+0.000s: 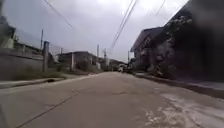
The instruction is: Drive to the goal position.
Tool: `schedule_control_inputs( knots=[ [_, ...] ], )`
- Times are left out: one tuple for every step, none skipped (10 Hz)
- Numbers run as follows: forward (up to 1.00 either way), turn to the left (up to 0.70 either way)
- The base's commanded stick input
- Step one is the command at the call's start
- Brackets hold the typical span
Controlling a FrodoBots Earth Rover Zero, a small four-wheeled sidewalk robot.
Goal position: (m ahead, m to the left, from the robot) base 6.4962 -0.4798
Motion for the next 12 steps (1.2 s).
schedule_control_inputs(
  knots=[
    [0.50, 0.00],
    [0.50, 0.00],
    [0.50, 0.00],
    [0.50, 0.00],
    [0.50, 0.00],
    [0.50, 0.00],
    [0.50, 0.00],
    [0.50, 0.00],
    [0.50, 0.00],
    [0.50, 0.00],
    [0.50, 0.00],
    [0.50, 0.00]
  ],
)
